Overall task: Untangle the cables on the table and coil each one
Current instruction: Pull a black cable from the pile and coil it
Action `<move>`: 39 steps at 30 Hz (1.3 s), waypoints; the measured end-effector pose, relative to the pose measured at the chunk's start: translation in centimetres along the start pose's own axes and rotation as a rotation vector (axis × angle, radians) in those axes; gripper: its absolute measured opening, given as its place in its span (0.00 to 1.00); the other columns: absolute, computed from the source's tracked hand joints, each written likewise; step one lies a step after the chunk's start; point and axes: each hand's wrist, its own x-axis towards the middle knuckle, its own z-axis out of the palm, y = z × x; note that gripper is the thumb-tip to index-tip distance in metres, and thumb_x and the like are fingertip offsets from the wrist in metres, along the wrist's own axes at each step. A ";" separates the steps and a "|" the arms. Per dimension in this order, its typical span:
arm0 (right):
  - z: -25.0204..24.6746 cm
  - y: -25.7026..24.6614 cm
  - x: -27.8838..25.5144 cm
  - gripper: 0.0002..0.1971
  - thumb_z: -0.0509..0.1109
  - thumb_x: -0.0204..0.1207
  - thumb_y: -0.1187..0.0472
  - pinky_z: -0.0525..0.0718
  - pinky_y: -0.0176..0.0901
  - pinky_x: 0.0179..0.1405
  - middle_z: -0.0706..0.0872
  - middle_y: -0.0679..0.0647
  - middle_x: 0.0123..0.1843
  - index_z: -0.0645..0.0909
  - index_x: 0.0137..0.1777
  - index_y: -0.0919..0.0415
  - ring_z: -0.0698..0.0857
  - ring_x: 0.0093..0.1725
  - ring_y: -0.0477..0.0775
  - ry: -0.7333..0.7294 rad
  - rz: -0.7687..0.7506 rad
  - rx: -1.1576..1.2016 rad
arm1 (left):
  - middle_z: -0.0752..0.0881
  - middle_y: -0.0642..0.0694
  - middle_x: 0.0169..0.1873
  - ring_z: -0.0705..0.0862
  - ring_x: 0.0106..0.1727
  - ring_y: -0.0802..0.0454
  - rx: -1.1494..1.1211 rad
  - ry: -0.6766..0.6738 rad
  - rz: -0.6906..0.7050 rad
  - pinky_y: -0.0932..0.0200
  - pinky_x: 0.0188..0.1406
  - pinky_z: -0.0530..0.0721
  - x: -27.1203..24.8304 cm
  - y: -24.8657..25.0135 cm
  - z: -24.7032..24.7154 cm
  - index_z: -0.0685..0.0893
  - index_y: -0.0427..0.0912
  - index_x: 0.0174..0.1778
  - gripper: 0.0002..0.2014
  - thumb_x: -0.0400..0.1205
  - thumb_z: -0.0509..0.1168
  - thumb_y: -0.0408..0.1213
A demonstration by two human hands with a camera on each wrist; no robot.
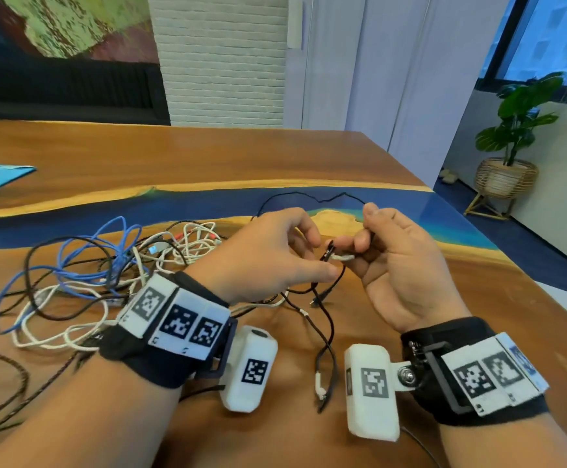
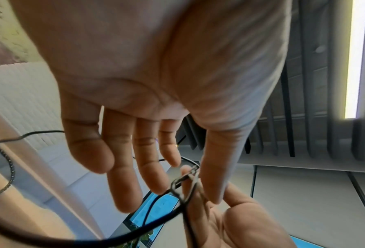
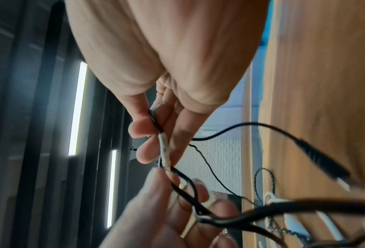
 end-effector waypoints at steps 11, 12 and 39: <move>-2.5 -0.9 1.2 0.15 0.65 0.88 0.53 0.65 0.36 0.21 0.64 0.46 0.24 0.72 0.38 0.51 0.63 0.20 0.45 0.260 0.018 -0.115 | 0.85 0.48 0.29 0.90 0.39 0.49 -0.587 0.433 0.037 0.48 0.46 0.89 0.9 -0.9 -0.8 0.87 0.41 0.51 0.08 0.90 0.62 0.32; -3.1 -1.2 1.4 0.15 0.67 0.88 0.52 0.62 0.36 0.19 0.62 0.45 0.24 0.72 0.38 0.51 0.60 0.20 0.45 0.337 0.018 -0.117 | 0.79 0.48 0.27 0.89 0.35 0.49 -0.702 0.479 0.024 0.49 0.43 0.88 0.9 -1.1 -1.5 0.86 0.40 0.53 0.09 0.92 0.59 0.33; 1.0 1.4 -1.0 0.09 0.71 0.80 0.58 0.82 0.63 0.49 0.92 0.59 0.60 0.93 0.52 0.51 0.86 0.58 0.75 -0.259 -0.212 -0.382 | 0.92 0.50 0.37 0.89 0.42 0.51 -0.132 -0.070 0.109 0.48 0.51 0.86 -0.3 -0.6 -0.2 0.95 0.46 0.43 0.13 0.83 0.72 0.51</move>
